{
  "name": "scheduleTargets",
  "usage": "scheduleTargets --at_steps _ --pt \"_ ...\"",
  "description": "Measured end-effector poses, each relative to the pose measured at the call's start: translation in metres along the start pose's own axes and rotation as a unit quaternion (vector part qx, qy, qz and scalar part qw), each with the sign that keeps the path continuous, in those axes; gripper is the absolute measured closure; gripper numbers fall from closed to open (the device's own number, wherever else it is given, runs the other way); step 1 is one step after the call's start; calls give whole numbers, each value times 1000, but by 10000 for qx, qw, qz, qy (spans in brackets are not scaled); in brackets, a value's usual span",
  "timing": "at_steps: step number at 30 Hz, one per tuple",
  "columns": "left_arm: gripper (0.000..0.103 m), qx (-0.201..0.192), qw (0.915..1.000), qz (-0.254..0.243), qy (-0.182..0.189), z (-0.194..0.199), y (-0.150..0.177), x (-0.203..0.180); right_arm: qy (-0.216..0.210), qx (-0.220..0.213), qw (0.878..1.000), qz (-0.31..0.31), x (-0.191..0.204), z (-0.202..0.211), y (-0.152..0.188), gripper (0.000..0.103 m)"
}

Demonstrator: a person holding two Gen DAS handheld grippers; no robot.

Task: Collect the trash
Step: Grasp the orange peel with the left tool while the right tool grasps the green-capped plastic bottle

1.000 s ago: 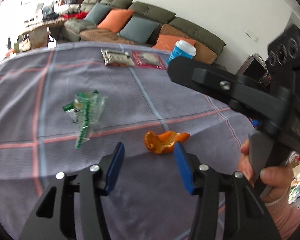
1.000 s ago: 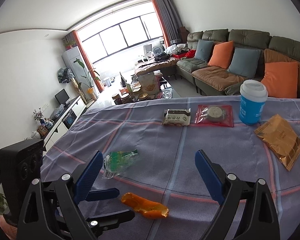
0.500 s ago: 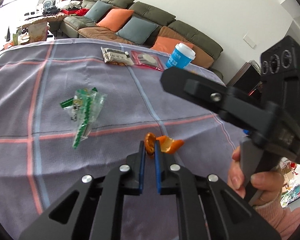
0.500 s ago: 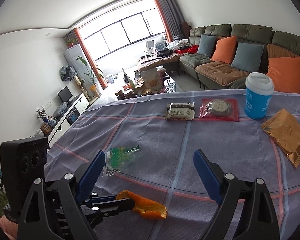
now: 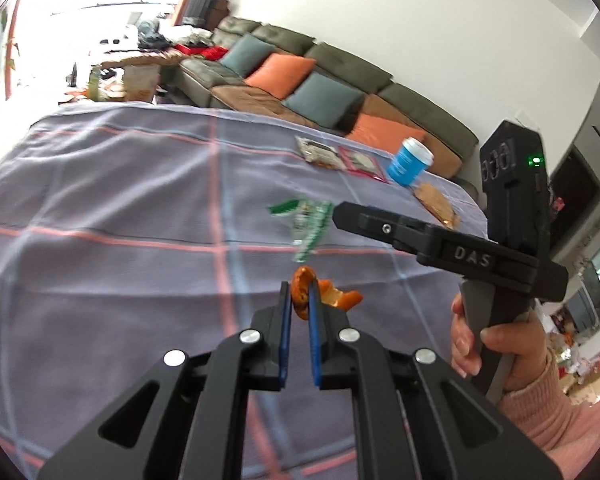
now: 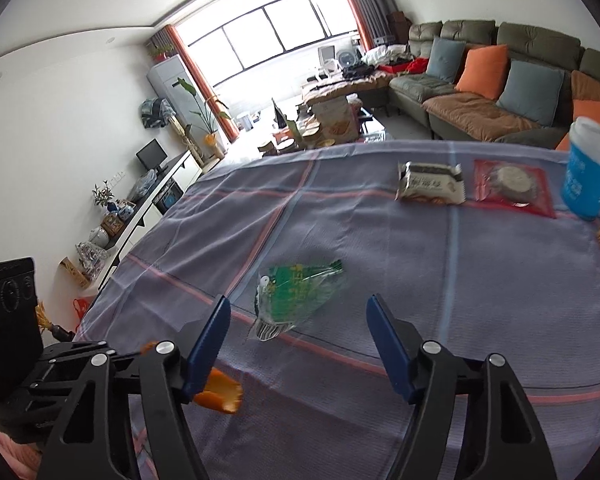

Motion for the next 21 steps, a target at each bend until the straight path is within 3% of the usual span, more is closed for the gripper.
scheduleTargets --at_steps 6,8,17,21 --pt "94 -269 9989 248 -297 25 2 25 36 157 9999 15 10 -13 1 34" --pt "94 -316 9982 335 -377 29 3 32 67 199 9998 -22 11 -17 1 38" --pt "94 -476 9961 483 -573 41 8 49 123 222 9993 -271 3 -21 5 75" --pt "94 -513 9956 467 -630 42 9 50 135 195 9995 -231 4 -18 5 80"
Point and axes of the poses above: each gripper's, at about its wrist camera, not at the fingertips, and z roughly against the way its jaws point, x to its left, y to its underside, the point moved 1 cm from there along -z, roughly the way its jaws point, and after that the axes turned 7 degrees about z, right-handed, at the moved point
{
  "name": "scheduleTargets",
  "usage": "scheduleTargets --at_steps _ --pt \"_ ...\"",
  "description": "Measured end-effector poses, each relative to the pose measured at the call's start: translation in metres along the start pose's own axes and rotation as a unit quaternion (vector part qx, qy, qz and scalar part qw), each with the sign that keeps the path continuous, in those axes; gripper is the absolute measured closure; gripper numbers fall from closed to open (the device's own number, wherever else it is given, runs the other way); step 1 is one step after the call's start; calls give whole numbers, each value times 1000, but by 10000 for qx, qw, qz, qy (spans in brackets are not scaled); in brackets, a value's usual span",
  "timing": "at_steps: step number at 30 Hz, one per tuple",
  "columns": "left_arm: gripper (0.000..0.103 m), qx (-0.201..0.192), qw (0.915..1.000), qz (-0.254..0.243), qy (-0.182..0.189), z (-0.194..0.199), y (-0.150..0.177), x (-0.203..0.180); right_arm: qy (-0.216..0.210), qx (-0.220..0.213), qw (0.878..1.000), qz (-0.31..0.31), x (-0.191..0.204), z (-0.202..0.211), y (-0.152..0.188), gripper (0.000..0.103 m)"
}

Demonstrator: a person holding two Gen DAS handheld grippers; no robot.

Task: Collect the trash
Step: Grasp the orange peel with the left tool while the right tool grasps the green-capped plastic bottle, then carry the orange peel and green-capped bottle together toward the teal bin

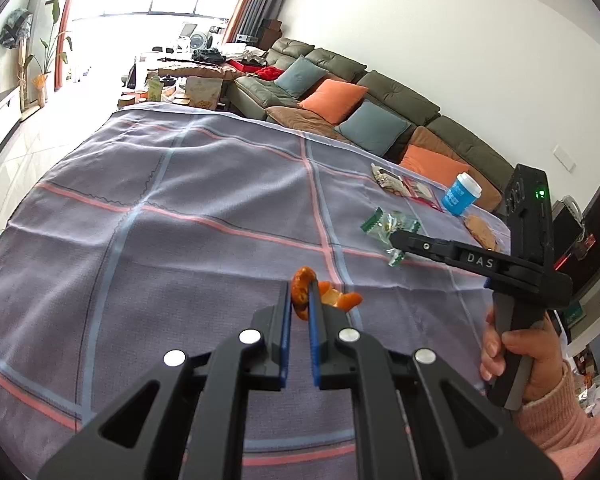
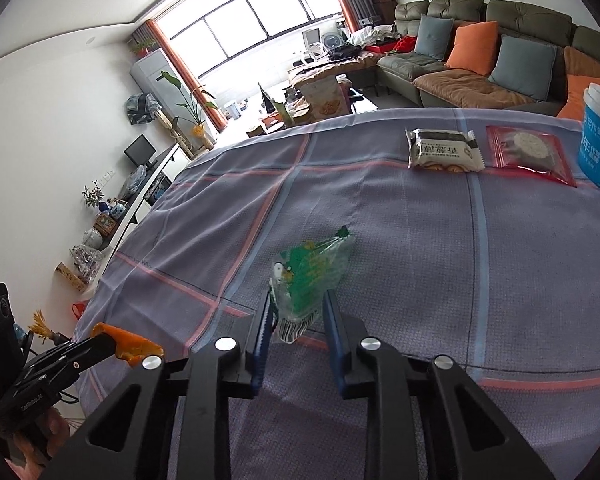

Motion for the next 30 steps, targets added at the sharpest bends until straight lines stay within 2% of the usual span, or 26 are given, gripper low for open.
scheduleTargets --at_steps 3,15,30 --pt "94 -6 10000 18 -51 -1 0 3 -36 -59 10000 44 2 3 -1 84" --pt "94 -163 9996 0 -222 10 0 6 -382 -324 9971 566 33 19 -3 84" --pt "94 -382 9983 74 -437 36 4 16 -747 -303 9923 939 74 17 4 84"
Point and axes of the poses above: each gripper's, at about its wrist camera, not at the fingertips, and z roughly against the way its jaws point, x to its left, y to its underside, the point moved 1 cm from there along -z, roughly the way its jaws point, and after that the axes turned 7 degrees about z, right-handed, at the moved point
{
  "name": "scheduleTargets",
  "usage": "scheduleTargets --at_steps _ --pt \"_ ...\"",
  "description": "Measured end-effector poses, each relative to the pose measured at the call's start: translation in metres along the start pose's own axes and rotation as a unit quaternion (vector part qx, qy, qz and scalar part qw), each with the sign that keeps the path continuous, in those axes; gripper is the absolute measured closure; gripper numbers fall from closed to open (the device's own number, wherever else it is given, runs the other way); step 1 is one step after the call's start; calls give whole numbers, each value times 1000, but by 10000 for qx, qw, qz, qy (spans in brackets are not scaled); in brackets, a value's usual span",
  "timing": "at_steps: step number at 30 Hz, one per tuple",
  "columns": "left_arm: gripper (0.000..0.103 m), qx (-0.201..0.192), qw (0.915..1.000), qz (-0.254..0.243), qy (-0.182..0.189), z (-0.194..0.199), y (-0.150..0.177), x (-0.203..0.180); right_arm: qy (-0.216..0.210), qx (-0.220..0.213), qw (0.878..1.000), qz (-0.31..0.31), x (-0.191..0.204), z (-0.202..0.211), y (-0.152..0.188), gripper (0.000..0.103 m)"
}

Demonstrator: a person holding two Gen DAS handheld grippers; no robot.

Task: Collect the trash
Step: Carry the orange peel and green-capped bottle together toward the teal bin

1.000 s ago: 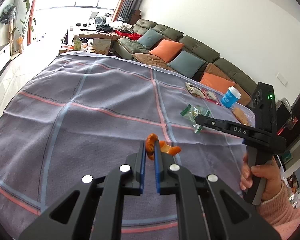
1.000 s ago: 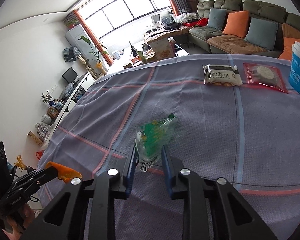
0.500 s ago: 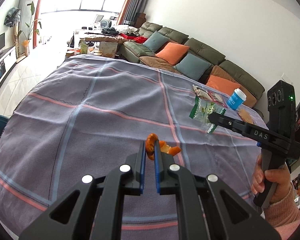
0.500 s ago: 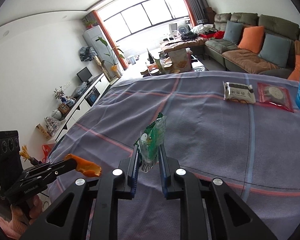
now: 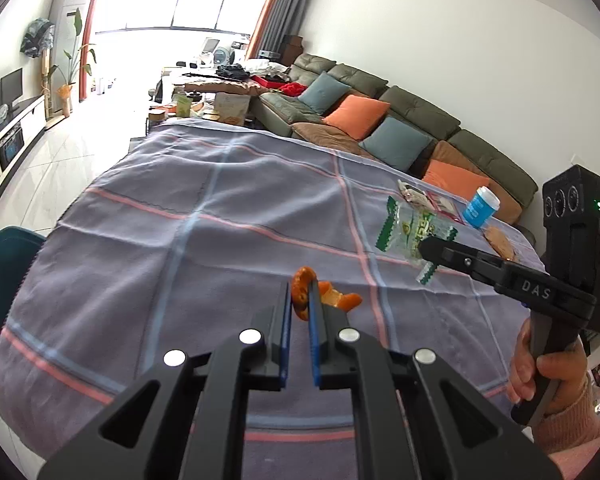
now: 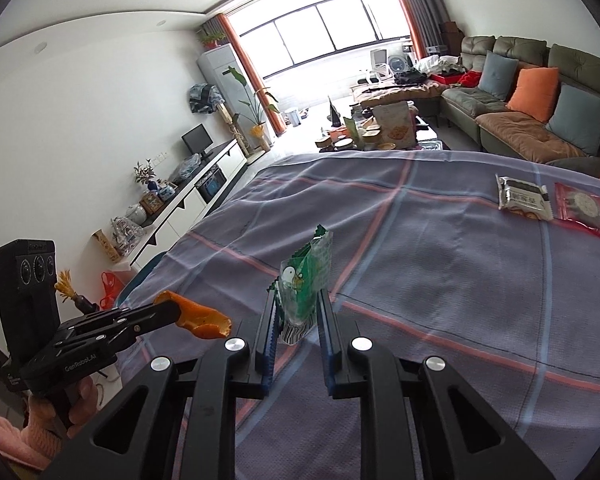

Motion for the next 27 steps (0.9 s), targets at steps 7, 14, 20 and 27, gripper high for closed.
scheduleTargets --at_steps 7,14,20,27 --pt "94 -140 9998 59 -132 12 -1 8 -163 28 9997 167 18 -8 -1 84" --pt "94 -197 9994 175 -209 20 -5 19 -307 53 9991 291 31 -16 -1 84" --pt "94 -267 9988 271 -313 27 -8 28 -428 84 9984 358 40 -23 -3 84" --pt "94 -329 9980 365 -402 35 -8 38 -557 136 9973 454 52 -31 -5 84"
Point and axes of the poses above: each gripper's, at about its wrist camera, not at the fingertips, and z roughly against the way its jaws point, x to its left, y to its underside, the point moved 1 cm from there along -z, roughly the way its jaws point, and after that the axes turned 7 degrees about z, right-handed, at the moved point
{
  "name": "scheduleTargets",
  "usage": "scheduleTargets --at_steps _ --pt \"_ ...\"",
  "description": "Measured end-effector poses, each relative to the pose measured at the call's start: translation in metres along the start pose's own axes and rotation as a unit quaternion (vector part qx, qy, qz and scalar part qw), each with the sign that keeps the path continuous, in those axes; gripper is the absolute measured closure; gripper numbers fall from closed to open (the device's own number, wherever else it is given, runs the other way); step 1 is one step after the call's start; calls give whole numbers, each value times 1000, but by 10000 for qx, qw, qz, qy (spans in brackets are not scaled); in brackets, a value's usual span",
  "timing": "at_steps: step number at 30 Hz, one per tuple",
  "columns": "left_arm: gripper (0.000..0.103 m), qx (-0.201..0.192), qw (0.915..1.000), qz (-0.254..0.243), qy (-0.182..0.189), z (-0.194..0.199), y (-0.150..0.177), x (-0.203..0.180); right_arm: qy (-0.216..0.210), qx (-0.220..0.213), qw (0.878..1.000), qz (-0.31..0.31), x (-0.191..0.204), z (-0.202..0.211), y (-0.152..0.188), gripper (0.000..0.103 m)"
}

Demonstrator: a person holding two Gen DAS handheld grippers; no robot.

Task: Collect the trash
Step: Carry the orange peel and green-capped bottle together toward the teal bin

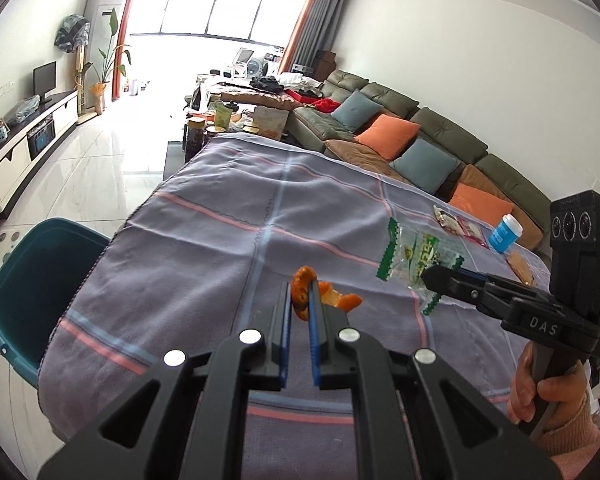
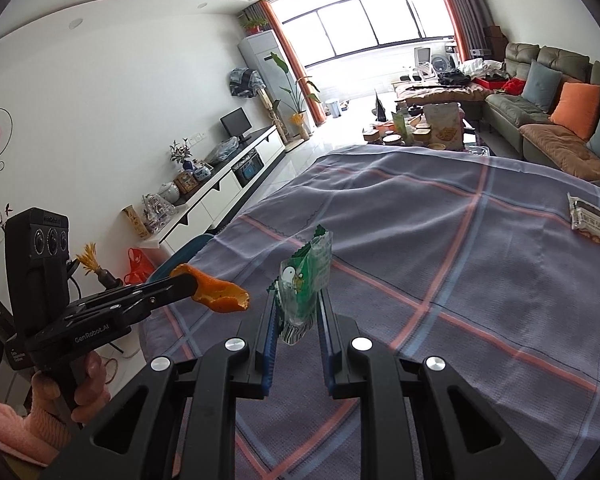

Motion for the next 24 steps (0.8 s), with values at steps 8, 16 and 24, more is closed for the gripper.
scheduleTargets --at_steps 8,16,24 --pt "94 -71 9999 47 -105 9 0 7 -125 31 9999 78 9 -7 -3 84" --pt "94 -121 9997 90 -192 14 -2 15 -248 74 9995 163 17 -13 -7 84" --pt "94 -179 9994 134 -278 21 -4 21 -343 123 9990 267 26 -21 -8 84"
Point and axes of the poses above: each gripper's, at about its wrist camera, not at the fingertips, and z roughly against the way its jaws point, x to its left, y to its underside, the point moved 1 cm from there along -z, roughly the way its jaws point, and after that the axes turned 7 degrees about z, right-handed, at the moved point
